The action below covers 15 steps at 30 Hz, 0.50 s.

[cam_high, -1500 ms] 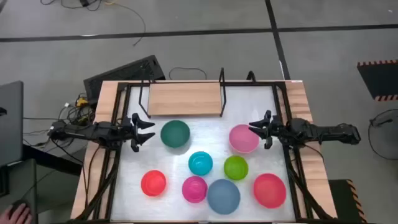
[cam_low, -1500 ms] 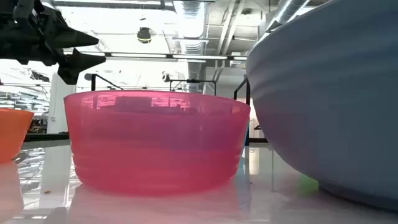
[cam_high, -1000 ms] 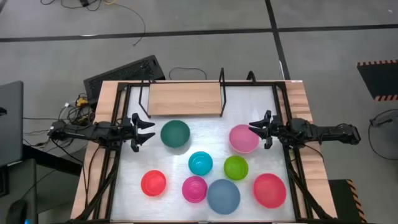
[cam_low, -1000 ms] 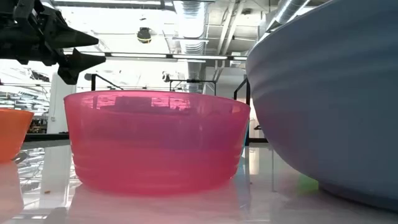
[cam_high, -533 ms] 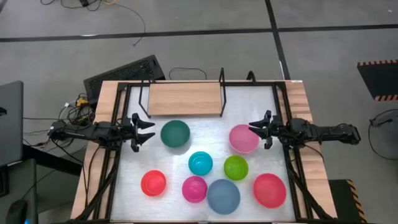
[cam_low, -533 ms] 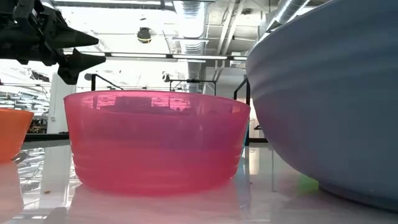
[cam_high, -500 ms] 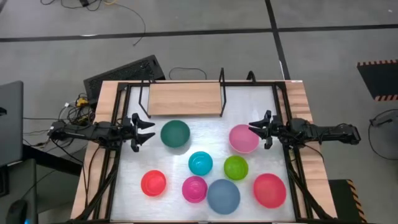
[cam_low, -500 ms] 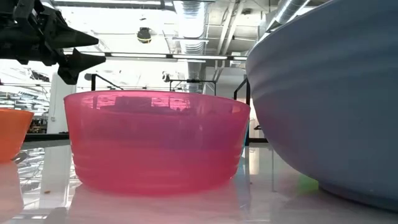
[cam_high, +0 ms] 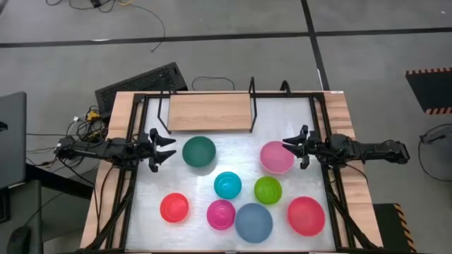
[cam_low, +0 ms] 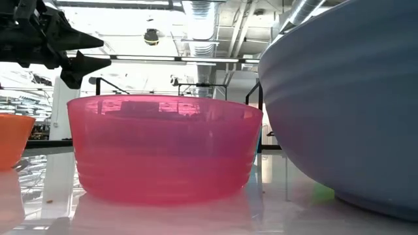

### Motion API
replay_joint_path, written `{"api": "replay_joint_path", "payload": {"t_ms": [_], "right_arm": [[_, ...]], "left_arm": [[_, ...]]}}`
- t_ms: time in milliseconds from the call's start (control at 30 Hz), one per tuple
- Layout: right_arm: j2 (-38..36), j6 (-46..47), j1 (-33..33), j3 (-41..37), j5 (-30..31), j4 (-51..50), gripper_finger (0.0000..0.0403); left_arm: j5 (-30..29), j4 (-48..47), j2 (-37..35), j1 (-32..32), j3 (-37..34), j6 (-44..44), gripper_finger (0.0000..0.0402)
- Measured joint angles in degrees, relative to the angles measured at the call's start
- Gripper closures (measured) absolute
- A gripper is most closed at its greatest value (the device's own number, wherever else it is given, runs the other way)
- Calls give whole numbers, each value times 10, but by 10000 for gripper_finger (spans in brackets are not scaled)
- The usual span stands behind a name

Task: Place and stack bowls onto a shelf
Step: Put the pink bowl on the shelf

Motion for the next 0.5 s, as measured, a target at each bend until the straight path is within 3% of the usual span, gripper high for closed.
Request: {"api": "replay_joint_path", "payload": {"t_ms": [133, 367, 500], "right_arm": [[0, -9, 0, 0, 0, 0, 269], [0, -130, -7, 0, 1, 0, 269], [0, -131, -10, 0, 1, 0, 269]], "left_arm": [[-39, 2, 0, 0, 0, -20, 157], [-35, 2, 0, 0, 0, -60, 157], [-34, 2, 0, 0, 0, -151, 157]]}}
